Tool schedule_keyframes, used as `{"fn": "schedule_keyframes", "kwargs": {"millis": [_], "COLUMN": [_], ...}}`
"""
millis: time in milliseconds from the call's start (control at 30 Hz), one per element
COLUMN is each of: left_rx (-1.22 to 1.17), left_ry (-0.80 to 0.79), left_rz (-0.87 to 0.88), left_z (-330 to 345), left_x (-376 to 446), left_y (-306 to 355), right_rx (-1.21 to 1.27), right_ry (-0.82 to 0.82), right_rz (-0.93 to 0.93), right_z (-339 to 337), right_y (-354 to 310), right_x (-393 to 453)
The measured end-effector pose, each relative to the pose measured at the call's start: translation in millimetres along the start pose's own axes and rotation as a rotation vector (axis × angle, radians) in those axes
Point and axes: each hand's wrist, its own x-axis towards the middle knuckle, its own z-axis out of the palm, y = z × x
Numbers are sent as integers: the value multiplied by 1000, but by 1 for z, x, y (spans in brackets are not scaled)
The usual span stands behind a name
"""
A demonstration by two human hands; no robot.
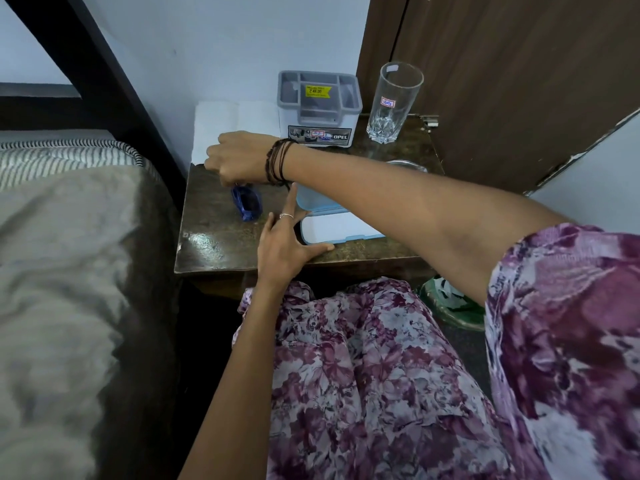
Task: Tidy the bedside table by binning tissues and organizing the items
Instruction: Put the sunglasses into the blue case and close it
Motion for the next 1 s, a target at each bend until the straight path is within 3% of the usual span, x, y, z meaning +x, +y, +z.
{"fn": "schedule_keyframes", "kwargs": {"millis": [200,367,567,733,900,1000], "left_rx": [18,21,20,28,16,19], "left_ry": [8,17,25,28,39,40], "left_rz": [33,42,46,5,20,17], "left_z": [-2,-2,-1,2,4,4], "left_x": [-2,-3,-1,3,3,3], "left_y": [3,4,0,-7,-4,-5], "right_rx": [2,47,37,209,335,403], "right_ry": [44,113,490,655,590,452], "right_rz": [11,132,135,348,436,469], "right_z": [-8,-11,5,12,18,25], "right_y": [3,2,-9,-19,-29,-36], "right_x": [-8,-41,-98,-148,-184,-189]}}
